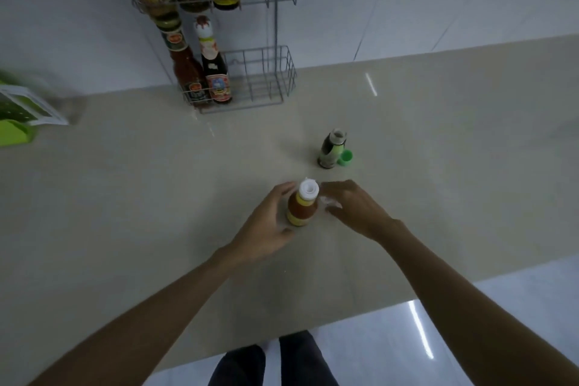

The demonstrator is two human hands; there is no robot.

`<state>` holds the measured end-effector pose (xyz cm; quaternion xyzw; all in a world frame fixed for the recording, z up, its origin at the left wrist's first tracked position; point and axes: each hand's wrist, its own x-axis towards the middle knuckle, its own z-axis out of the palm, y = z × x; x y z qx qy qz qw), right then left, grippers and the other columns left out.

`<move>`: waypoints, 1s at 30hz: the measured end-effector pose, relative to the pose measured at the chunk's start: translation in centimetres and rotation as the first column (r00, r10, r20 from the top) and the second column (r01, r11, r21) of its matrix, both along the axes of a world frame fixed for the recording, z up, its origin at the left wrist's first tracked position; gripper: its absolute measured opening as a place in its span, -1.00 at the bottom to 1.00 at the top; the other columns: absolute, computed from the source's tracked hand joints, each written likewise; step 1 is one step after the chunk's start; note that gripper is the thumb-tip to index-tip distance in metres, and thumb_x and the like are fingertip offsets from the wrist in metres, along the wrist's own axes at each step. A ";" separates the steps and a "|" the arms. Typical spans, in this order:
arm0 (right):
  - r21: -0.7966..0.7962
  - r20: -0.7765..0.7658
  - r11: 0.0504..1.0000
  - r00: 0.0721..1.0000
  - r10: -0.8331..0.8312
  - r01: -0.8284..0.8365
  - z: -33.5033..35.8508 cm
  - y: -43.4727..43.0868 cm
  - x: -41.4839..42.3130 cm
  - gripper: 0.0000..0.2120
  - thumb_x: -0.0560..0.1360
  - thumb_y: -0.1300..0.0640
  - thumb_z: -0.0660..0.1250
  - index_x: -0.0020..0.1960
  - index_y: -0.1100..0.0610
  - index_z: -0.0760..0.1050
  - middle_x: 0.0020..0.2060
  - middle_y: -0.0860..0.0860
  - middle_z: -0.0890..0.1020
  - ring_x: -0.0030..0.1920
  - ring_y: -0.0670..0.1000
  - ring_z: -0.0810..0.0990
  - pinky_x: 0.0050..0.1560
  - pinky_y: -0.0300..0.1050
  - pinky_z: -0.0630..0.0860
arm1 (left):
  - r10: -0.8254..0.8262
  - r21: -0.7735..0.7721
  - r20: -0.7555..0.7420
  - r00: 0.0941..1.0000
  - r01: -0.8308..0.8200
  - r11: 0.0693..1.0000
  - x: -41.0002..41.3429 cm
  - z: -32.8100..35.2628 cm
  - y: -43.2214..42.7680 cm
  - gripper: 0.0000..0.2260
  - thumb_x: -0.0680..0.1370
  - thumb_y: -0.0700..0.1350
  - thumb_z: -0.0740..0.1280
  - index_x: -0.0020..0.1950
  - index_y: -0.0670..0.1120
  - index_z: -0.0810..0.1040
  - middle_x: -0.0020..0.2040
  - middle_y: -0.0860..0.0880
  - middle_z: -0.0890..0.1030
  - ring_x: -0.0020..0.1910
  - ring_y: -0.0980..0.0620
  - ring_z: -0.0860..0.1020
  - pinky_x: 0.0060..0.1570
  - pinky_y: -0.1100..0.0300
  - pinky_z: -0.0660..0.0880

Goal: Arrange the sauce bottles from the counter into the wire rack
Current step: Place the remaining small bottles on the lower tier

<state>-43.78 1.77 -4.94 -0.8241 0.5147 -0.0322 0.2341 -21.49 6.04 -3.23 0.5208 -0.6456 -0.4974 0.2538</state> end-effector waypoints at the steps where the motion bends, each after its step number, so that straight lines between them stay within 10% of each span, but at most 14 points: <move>1: -0.036 -0.024 0.998 0.998 0.054 -0.054 -1.0 0.3 -0.1 -0.62 0.44 0.24 0.43 0.25 0.10 0.55 0.22 0.08 0.61 0.09 0.18 0.58 0.13 0.00 0.49 | 0.005 -0.003 -0.026 1.000 -0.005 1.000 -0.9 0.0 0.2 -0.38 0.37 -0.25 0.44 0.37 0.04 0.32 0.32 0.12 0.47 0.31 0.32 0.42 0.26 0.45 0.31; 5: -0.209 -0.045 0.977 0.998 -0.048 0.038 -2.8 1.2 -0.2 -0.77 0.48 0.27 0.38 0.13 0.14 0.59 0.09 0.15 0.61 -0.03 0.23 0.55 -0.08 0.02 0.57 | 0.191 0.014 -0.020 0.981 -0.191 0.982 -3.3 0.3 0.3 -0.46 0.34 -0.08 0.56 0.18 0.24 0.40 0.05 0.25 0.58 0.03 0.45 0.50 -0.01 0.57 0.36; 7: -0.166 0.230 0.938 0.937 -0.263 0.304 -1.2 1.2 0.9 -0.84 0.49 0.26 0.38 0.07 0.19 0.57 -0.01 0.14 0.60 -0.09 0.15 0.59 -0.11 0.00 0.57 | 0.256 0.011 -0.006 0.967 -0.256 0.967 -3.8 0.4 0.1 -0.56 0.31 -0.05 0.59 0.06 0.19 0.47 -0.07 0.21 0.61 -0.10 0.42 0.53 -0.10 0.56 0.39; 9: 0.148 0.624 0.787 0.560 -0.544 0.599 2.4 1.0 2.6 -0.87 0.48 0.22 0.41 0.01 0.21 0.52 -0.06 0.07 0.64 -0.10 0.00 0.65 -0.05 -0.10 0.60 | 0.303 0.004 0.004 0.953 -0.303 0.953 -4.2 0.8 -0.1 -0.66 0.30 -0.08 0.59 -0.03 0.02 0.52 -0.15 0.12 0.63 -0.20 0.32 0.55 -0.19 0.53 0.41; 11: 0.458 0.799 0.749 0.147 -0.583 0.479 6.5 1.2 4.4 -0.83 0.52 0.23 0.38 0.02 0.29 0.46 -0.06 0.09 0.65 -0.02 0.00 0.66 0.07 -0.09 0.61 | 0.347 0.028 0.024 0.938 -0.347 0.937 -4.4 1.3 -0.1 -0.69 0.30 -0.09 0.56 -0.07 -0.03 0.52 -0.19 0.04 0.64 -0.23 0.18 0.58 -0.23 0.44 0.45; 12: 0.470 0.833 0.783 0.087 -0.546 0.408 7.9 1.4 4.9 -0.83 0.54 0.25 0.36 0.04 0.32 0.44 -0.04 0.13 0.64 0.02 0.02 0.64 0.11 -0.06 0.59 | 0.354 0.052 0.028 0.935 -0.355 0.933 -4.3 1.7 -0.1 -0.71 0.29 -0.10 0.55 -0.10 -0.01 0.52 -0.20 0.04 0.64 -0.22 0.11 0.60 -0.23 0.36 0.48; 21: 0.396 0.852 0.914 0.336 -0.402 0.090 12.6 0.6 4.7 -0.91 0.54 0.31 0.32 0.03 0.32 0.49 -0.05 0.18 0.62 -0.05 0.01 0.58 -0.07 -0.13 0.55 | 0.134 0.334 -0.200 0.970 -0.061 0.941 -2.1 5.9 0.3 -0.77 0.22 -0.20 0.44 -0.18 -0.08 0.50 -0.25 -0.08 0.57 -0.23 -0.03 0.57 -0.13 0.01 0.50; 30: 0.459 0.821 0.856 0.482 -0.307 -0.236 16.4 -0.5 2.6 -0.80 0.51 0.20 0.33 0.11 0.12 0.62 0.08 -0.05 0.59 0.17 0.04 0.60 0.15 -0.02 0.55 | -0.073 0.384 -0.453 0.889 0.268 0.884 -0.7 9.6 1.2 -0.58 0.15 -0.27 0.38 -0.02 -0.32 0.43 -0.16 -0.24 0.53 -0.25 -0.14 0.54 -0.17 0.12 0.49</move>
